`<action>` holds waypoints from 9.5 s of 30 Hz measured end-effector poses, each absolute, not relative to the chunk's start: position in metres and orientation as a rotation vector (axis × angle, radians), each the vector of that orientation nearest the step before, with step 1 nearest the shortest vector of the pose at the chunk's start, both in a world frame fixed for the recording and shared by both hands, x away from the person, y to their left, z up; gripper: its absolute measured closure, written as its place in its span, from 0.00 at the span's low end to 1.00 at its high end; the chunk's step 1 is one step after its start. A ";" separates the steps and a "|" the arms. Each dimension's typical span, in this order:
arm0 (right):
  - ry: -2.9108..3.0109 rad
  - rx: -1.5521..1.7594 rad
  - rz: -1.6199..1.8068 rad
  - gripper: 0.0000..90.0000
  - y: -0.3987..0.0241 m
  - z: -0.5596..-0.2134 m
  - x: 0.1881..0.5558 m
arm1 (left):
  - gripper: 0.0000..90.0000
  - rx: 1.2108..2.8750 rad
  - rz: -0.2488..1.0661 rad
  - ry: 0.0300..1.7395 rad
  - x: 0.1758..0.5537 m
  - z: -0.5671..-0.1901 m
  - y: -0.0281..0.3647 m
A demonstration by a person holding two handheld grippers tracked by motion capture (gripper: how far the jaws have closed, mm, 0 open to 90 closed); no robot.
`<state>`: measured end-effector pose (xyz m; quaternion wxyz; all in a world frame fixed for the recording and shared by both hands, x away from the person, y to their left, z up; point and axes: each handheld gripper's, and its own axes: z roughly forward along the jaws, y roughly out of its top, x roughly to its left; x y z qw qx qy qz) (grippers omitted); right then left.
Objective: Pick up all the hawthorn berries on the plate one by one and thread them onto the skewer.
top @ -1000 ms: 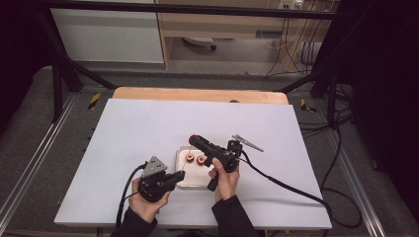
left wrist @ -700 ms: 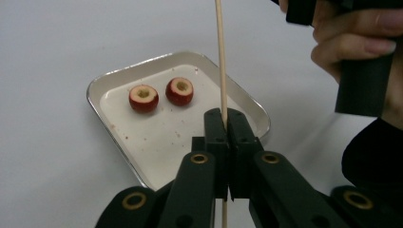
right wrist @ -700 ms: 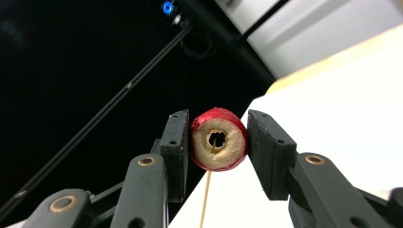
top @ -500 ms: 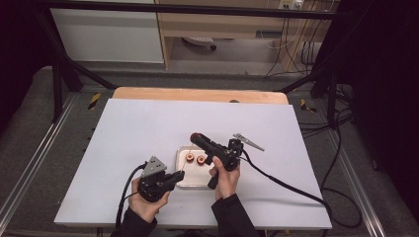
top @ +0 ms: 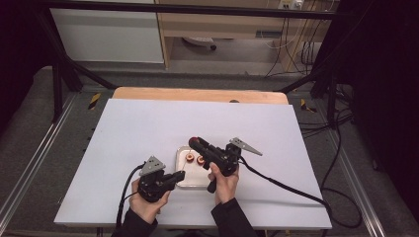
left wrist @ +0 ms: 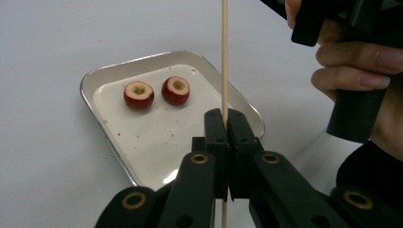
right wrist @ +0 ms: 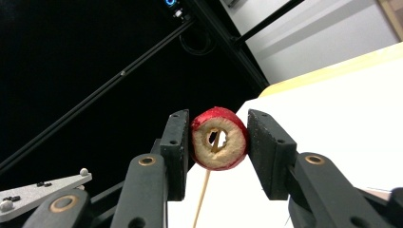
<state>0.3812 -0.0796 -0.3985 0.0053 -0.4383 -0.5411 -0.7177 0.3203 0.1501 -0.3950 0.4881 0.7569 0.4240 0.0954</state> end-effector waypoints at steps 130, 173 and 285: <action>-1.274 -1.365 -2.125 0.69 -0.116 -0.387 0.385 | 0.99 1.874 0.301 0.877 0.307 -0.380 0.147; -1.385 -1.379 -2.100 0.69 -0.114 -0.390 0.384 | 0.99 1.907 0.292 0.912 0.310 -0.380 0.144; -2.534 -1.397 -1.181 0.68 -0.057 -0.371 0.444 | 0.98 1.915 0.417 0.920 0.320 -0.414 0.210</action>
